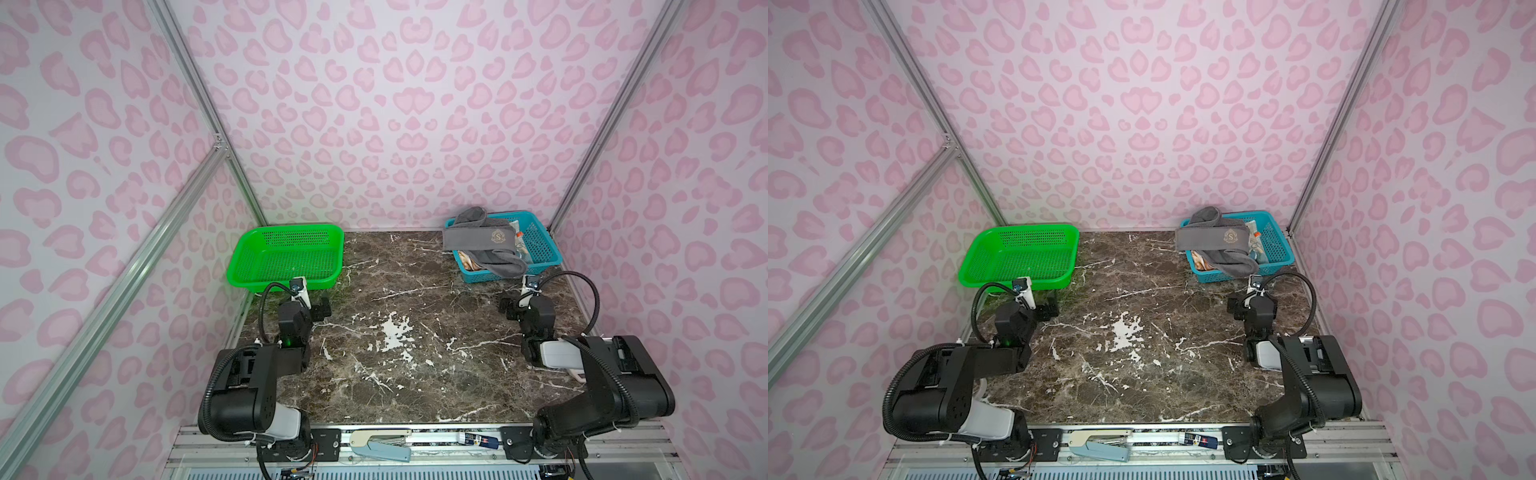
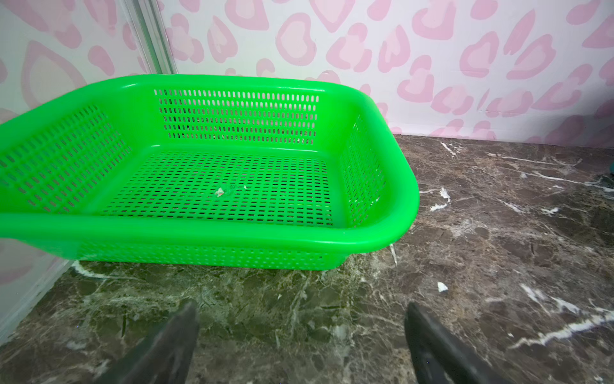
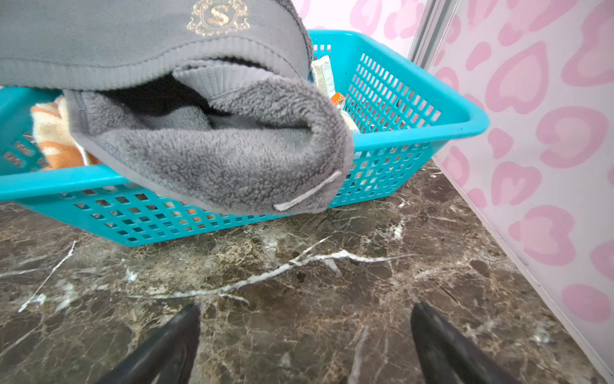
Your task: Fold and stack the towels
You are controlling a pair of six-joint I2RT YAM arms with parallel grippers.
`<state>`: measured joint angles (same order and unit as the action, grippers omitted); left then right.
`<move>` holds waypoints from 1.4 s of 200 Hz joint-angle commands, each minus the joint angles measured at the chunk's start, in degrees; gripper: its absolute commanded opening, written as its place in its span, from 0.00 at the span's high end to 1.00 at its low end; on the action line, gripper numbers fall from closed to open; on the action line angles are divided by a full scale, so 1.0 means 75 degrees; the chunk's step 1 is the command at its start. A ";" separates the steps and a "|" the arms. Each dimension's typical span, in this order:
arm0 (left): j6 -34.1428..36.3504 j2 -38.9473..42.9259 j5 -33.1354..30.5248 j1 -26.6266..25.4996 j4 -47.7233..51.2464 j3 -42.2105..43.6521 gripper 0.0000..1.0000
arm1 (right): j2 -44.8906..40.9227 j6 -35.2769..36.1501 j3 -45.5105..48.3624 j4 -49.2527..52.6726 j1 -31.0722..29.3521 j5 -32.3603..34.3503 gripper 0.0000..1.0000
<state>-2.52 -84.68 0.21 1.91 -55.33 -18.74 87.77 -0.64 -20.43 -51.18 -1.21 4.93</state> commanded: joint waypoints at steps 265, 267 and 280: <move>-0.0103 0.2593 -0.0879 -0.0248 0.2552 -0.0563 0.02 | -0.1553 -0.0092 -0.0181 0.1130 -0.0111 0.0720 0.08; -0.0122 0.2683 -0.0917 -0.0259 0.2746 -0.0660 0.02 | -0.1644 -0.0120 -0.0253 0.1378 -0.0112 0.0727 0.08; -0.0108 0.3125 -0.0994 -0.0318 0.4104 -0.1352 0.02 | -0.2140 -0.0269 -0.0689 0.2413 -0.0130 0.0560 0.08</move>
<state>-2.96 -66.15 -5.39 0.05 -40.23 -22.50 76.93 -0.91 -21.41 -46.33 -1.89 8.71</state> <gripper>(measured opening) 0.980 0.915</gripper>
